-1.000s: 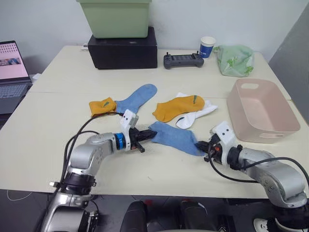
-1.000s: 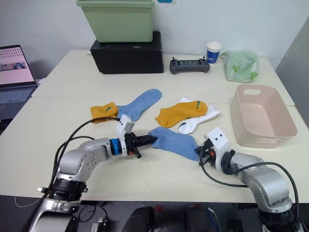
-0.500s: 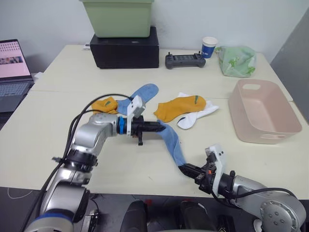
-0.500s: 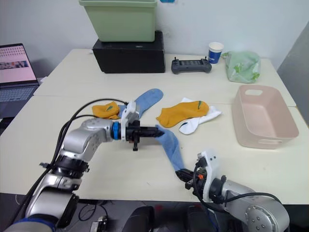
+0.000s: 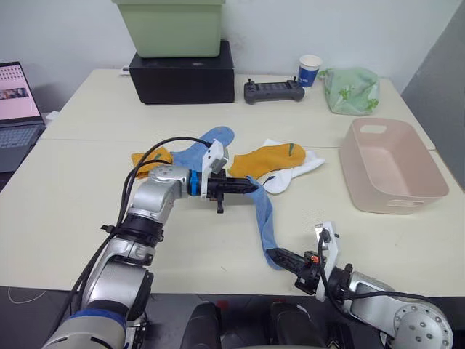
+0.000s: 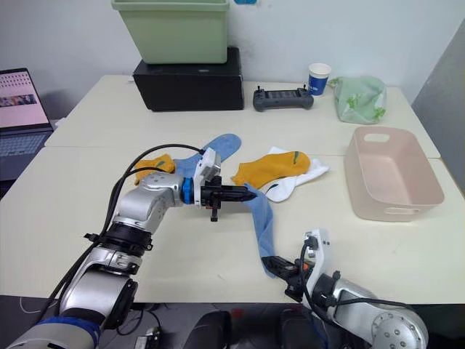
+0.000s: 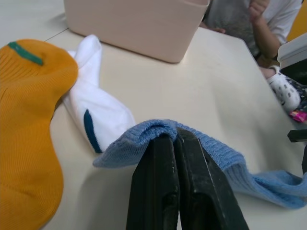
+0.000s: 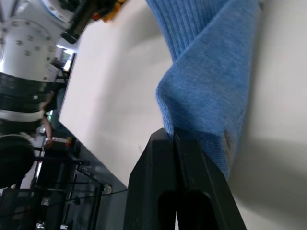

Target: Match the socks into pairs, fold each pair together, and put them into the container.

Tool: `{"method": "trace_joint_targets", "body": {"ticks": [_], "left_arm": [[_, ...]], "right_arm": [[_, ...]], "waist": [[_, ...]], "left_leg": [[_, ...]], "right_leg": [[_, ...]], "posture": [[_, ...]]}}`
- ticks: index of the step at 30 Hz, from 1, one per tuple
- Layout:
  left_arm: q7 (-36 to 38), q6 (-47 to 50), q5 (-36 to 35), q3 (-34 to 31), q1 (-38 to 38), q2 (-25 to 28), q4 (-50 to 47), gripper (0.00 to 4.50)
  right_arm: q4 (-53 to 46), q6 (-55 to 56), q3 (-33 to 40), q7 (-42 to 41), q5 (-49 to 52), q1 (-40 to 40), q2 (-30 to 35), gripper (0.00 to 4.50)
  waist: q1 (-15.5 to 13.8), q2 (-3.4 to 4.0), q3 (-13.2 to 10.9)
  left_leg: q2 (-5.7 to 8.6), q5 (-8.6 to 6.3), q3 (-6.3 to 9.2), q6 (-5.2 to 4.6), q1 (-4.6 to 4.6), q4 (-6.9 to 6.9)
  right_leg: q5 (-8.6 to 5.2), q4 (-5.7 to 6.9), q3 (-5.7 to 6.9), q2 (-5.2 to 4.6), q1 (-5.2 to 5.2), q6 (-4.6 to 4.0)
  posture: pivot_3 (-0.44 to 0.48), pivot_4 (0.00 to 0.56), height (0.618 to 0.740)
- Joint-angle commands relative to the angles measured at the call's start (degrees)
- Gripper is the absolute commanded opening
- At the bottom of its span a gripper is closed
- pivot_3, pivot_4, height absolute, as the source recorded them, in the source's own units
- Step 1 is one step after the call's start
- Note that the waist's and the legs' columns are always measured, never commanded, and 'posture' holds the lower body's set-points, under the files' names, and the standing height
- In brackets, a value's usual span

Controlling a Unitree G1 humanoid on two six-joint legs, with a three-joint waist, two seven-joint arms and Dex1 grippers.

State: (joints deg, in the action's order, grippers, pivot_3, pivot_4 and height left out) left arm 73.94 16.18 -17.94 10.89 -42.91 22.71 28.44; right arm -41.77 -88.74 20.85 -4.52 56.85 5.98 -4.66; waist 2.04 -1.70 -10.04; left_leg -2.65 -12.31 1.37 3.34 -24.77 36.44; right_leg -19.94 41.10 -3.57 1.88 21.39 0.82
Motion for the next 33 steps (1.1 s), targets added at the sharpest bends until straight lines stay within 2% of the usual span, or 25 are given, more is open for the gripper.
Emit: {"method": "trace_joint_targets", "body": {"ticks": [1, 5, 12, 15, 18, 21, 26, 31, 33], "left_arm": [[-1.13, -3.54, 0.83, -1.87, -0.73, -0.44, 1.98, 0.00], [-0.77, -5.76, 1.95, -1.98, -0.93, -0.18, 4.18, 0.00], [-0.38, -11.37, 5.52, -1.40, 0.14, 0.34, 8.20, 0.00], [-0.08, -9.92, 4.27, -2.88, 0.13, -0.07, 8.42, 0.00], [-0.91, -8.73, 5.24, -3.08, -0.81, 0.66, 9.37, 0.00], [-0.59, -9.93, 6.15, -3.22, -0.27, 2.12, 8.98, 0.64], [0.44, -9.74, 5.46, -4.03, 1.94, 5.12, 6.10, 2.25], [2.28, -9.77, 4.01, -5.71, 4.89, 9.73, -0.64, 3.65], [4.20, -8.48, 2.59, -6.35, 6.34, 11.89, -4.91, 4.36]], "right_arm": [[-0.45, 1.24, 1.30, 3.90, 0.89, 1.23, -4.33, 0.01], [-0.38, 2.44, 1.64, 6.80, 2.33, 3.14, -5.14, 0.01], [-0.72, 6.83, -1.42, 10.02, 3.73, 4.58, -2.72, 0.01], [-1.71, 9.78, -1.76, 10.67, 3.33, 4.33, -0.08, 0.61], [-2.64, 11.45, -2.33, 10.69, 4.08, 4.38, 2.51, 1.60], [-3.90, 13.06, -1.77, 10.38, 5.92, 3.90, 5.89, 2.66], [-4.75, 15.92, -1.04, 9.43, 7.34, 3.30, 13.70, 4.45], [-6.34, 19.64, -2.19, 3.52, 3.84, 1.98, 25.75, 4.50], [-6.45, 21.67, -2.96, 0.70, 2.36, 1.13, 30.17, 4.50]], "waist": [[-0.02, 0.00, 0.00], [-0.06, -0.01, 0.01], [-0.09, -0.03, 0.03], [-0.07, -0.03, 0.03], [-0.06, -0.03, 0.03], [-0.05, -0.04, 0.03], [-0.06, -0.04, 0.03], [-0.02, -0.04, 0.02], [0.00, -0.03, 0.02]], "left_leg": [[0.00, 0.00, 0.00, 0.00, -0.01, 0.00], [0.01, 0.00, -0.02, 0.00, -0.02, 0.00], [0.01, 0.00, -0.04, 0.00, -0.02, 0.00], [0.01, 0.00, -0.04, 0.00, -0.02, 0.00], [0.01, 0.00, -0.04, -0.01, -0.02, 0.00], [0.02, 0.00, -0.05, 0.00, -0.02, 0.00], [0.01, 0.00, -0.04, 0.00, -0.02, 0.00], [0.01, 0.00, -0.06, 0.00, -0.02, 0.02], [0.01, 0.00, -0.06, 0.00, -0.02, 0.03]], "right_leg": [[0.00, -0.01, 0.00, -0.01, 0.00, 0.00], [0.00, -0.01, 0.01, -0.01, -0.02, 0.01], [-0.01, -0.04, 0.01, -0.02, -0.04, 0.03], [-0.01, -0.04, 0.01, -0.02, -0.04, 0.03], [-0.02, -0.04, 0.01, -0.01, -0.03, 0.04], [-0.02, -0.03, 0.01, -0.01, -0.03, 0.05], [-0.02, -0.03, 0.02, 0.00, -0.03, 0.04], [0.00, -0.03, -0.03, -0.02, -0.03, 0.02], [-0.01, -0.02, -0.01, 0.00, -0.02, 0.03]], "posture": [[0.000, 0.150, 0.735], [0.000, 0.150, 0.735], [0.000, 0.150, 0.735], [0.000, 0.150, 0.735], [0.000, 0.150, 0.735], [0.000, 0.150, 0.735], [0.000, 0.150, 0.735], [0.000, 0.150, 0.735], [0.000, 0.150, 0.735]]}}
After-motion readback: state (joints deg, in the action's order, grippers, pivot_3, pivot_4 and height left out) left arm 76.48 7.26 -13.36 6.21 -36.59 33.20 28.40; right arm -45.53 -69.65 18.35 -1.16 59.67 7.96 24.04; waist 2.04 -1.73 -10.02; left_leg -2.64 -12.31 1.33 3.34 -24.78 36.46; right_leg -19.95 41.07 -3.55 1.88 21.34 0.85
